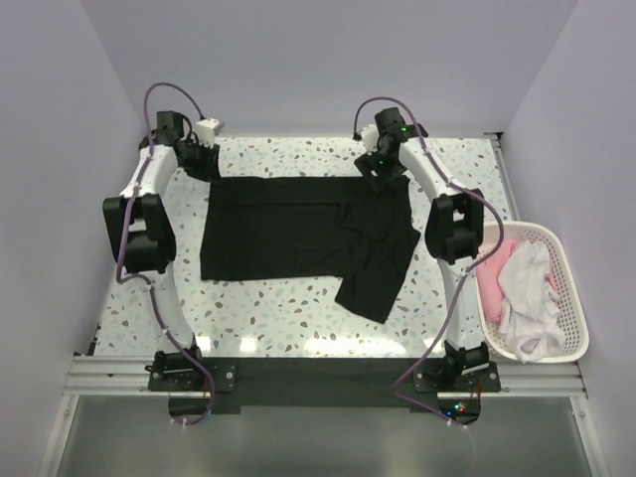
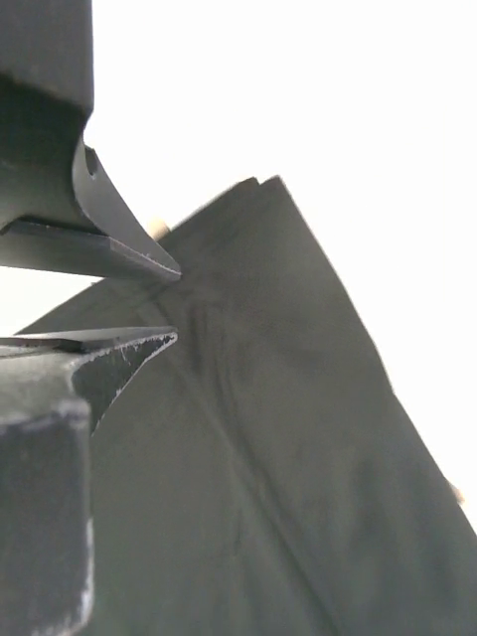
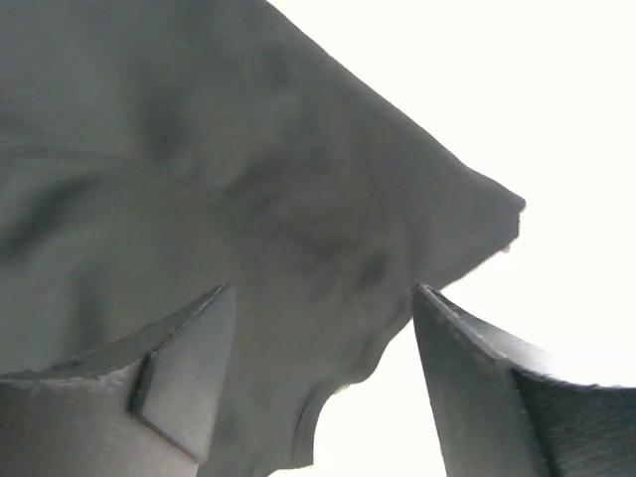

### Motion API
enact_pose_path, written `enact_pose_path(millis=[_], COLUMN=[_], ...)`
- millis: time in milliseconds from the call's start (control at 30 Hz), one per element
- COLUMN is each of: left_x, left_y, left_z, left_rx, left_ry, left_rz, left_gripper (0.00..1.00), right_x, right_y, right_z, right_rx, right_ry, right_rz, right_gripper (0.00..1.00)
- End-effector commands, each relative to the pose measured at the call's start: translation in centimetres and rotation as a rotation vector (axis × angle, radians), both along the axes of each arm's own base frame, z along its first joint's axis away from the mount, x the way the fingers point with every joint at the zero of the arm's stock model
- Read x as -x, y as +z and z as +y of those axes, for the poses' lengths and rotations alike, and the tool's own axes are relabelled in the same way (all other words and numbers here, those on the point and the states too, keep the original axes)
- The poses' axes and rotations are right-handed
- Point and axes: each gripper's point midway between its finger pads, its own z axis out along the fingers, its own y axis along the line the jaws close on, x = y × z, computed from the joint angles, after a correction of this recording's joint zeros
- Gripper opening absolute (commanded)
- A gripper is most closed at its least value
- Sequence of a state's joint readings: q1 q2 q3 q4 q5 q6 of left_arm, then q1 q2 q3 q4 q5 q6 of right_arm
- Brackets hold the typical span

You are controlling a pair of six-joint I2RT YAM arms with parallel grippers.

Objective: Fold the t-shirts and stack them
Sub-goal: Fold the tshirt

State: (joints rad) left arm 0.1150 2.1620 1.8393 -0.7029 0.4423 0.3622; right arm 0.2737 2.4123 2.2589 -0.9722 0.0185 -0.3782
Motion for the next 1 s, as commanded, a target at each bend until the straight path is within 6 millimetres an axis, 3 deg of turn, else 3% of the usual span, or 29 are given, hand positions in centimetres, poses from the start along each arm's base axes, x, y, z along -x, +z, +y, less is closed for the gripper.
enact_pose_path(millis=[0, 33, 67, 100, 133, 167, 200, 233, 267, 300, 367, 433, 467, 500, 667, 800, 833, 867, 967], left_x=[-0.3, -0.3, 0.7, 1.3, 2.0, 3.4, 3.7, 4.3, 5.5, 6.1, 7.7, 9.1, 9.3, 9.8, 11.6, 14.9, 15.5, 16.8, 20.4], left_y=[13.4, 15.1, 17.9, 19.2, 20.2, 23.1, 22.6, 22.9, 24.3, 22.9, 23.3, 22.5, 22.5, 22.2, 21.3, 18.2, 17.5, 16.4, 12.7], left_z=[-0.5, -0.6, -1.1, -1.2, -1.4, -1.7, -1.6, -1.7, -1.6, -1.9, -2.8, -4.5, -4.7, -5.2, -5.2, -4.8, -4.6, -4.7, -5.3], left_rx=[-0.018, -0.033, -0.037, -0.044, -0.046, -0.049, -0.050, -0.030, -0.039, -0.030, -0.028, 0.026, 0.049, 0.078, 0.067, -0.023, -0.065, -0.071, -0.088], left_ry=[-0.074, -0.096, -0.121, -0.132, -0.134, -0.132, -0.108, -0.078, -0.067, -0.072, -0.134, -0.221, -0.218, -0.231, -0.239, -0.294, -0.325, -0.347, -0.481], left_rz=[-0.359, -0.427, -0.516, -0.562, -0.599, -0.678, -0.708, -0.721, -0.767, -0.763, -0.795, -0.767, -0.756, -0.730, -0.694, -0.646, -0.651, -0.634, -0.533], left_gripper=[0.32, 0.35, 0.37, 0.41, 0.50, 0.53, 0.59, 0.87, 1.00, 1.00, 1.00, 1.00, 1.00, 1.00, 1.00, 1.00, 1.00, 1.00, 1.00], right_x=[-0.4, 0.3, 0.8, 1.3, 2.2, 2.9, 3.4, 4.0, 5.0, 5.4, 7.2, 8.2, 8.7, 9.4, 12.6, 16.5, 17.5, 18.7, 21.5], right_y=[13.0, 15.9, 16.4, 17.5, 20.2, 20.3, 21.5, 22.2, 23.4, 23.8, 24.0, 24.1, 22.6, 23.3, 20.5, 18.2, 18.5, 17.0, 14.7], right_z=[2.2, 2.1, 2.4, 2.4, 2.2, 2.2, 2.4, 2.4, 2.2, 2.0, 1.6, 1.7, 1.5, 1.4, 2.4, 3.1, 2.8, 2.4, 1.2], right_rx=[-0.201, -0.228, -0.250, -0.265, -0.290, -0.295, -0.320, -0.330, -0.351, -0.357, -0.369, -0.383, -0.377, -0.386, -0.416, -0.439, -0.436, -0.408, -0.336], right_ry=[-0.001, 0.000, -0.002, 0.000, 0.006, 0.007, 0.014, 0.019, 0.012, 0.001, -0.002, 0.016, 0.008, 0.005, 0.090, 0.207, 0.226, 0.248, 0.301], right_rz=[-0.265, -0.317, -0.323, -0.340, -0.391, -0.388, -0.411, -0.423, -0.452, -0.470, -0.478, -0.487, -0.460, -0.476, -0.316, -0.214, -0.224, -0.183, -0.138], right_gripper=[0.78, 0.81, 0.86, 0.88, 0.96, 0.98, 0.99, 0.99, 0.99, 0.99, 0.99, 0.99, 0.99, 0.99, 0.99, 0.99, 0.99, 0.99, 0.99])
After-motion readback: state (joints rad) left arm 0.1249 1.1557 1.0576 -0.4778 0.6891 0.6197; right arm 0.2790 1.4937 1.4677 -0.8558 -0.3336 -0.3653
